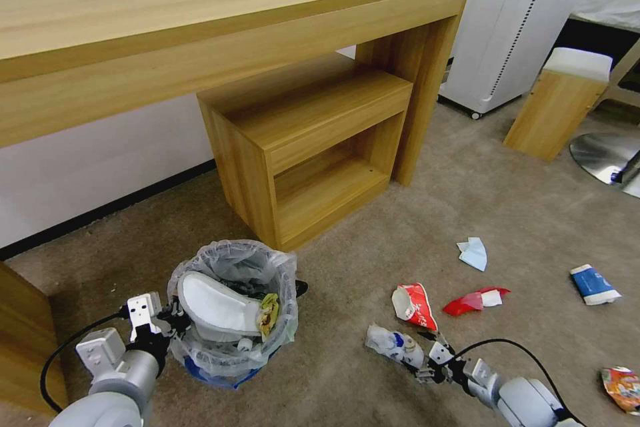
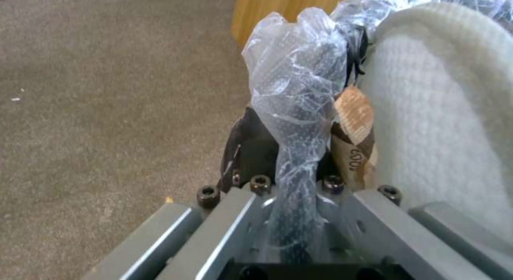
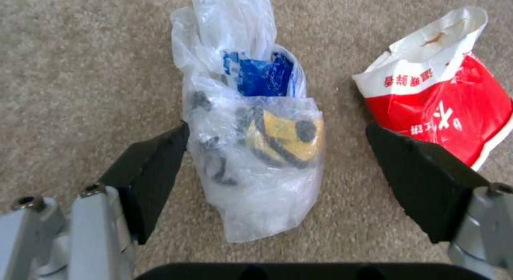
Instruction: Pick up the trash bin and place the garbage on the floor into it.
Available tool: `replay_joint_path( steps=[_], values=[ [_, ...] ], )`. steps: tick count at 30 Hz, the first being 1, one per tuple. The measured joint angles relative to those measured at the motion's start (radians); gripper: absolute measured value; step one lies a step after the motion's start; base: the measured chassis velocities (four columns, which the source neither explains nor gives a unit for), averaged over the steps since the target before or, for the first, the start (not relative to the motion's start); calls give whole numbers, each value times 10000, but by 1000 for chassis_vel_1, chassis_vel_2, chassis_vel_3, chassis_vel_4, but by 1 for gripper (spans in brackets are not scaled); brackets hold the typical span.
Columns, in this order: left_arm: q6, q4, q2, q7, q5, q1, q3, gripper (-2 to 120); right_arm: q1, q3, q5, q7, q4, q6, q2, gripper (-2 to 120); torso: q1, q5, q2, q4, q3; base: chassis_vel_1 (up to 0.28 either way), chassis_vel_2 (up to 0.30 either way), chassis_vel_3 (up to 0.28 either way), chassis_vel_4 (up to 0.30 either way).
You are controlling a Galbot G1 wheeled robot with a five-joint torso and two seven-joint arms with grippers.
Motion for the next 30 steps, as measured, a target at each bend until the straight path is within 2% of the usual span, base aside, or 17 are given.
replay_joint_path(
  steps=[4,15,22,25,30],
  values=[
    [-12,-19,1,1,0,20,-24,1,86,-20,-12,-11,-190,44,71,80,0,0,0,0,0,0,0,0,0],
    [-26,30,-14,4,2,-19,-13,1,234,-70,-13,1,-491,169,181,78,0,0,0,0,0,0,0,0,0],
    [-41,44,-17,8,5,-21,-8,1,349,-148,-50,38,-650,208,275,78,0,0,-1,0,0,0,0,0,0],
    [-56,65,-14,10,5,-23,-13,1,402,-197,-52,60,-720,222,313,84,0,0,0,0,0,0,0,0,0],
    [-62,72,-12,11,2,-52,-14,1,469,-244,-53,64,-804,244,367,84,0,0,0,0,0,0,0,0,0]
  ],
)
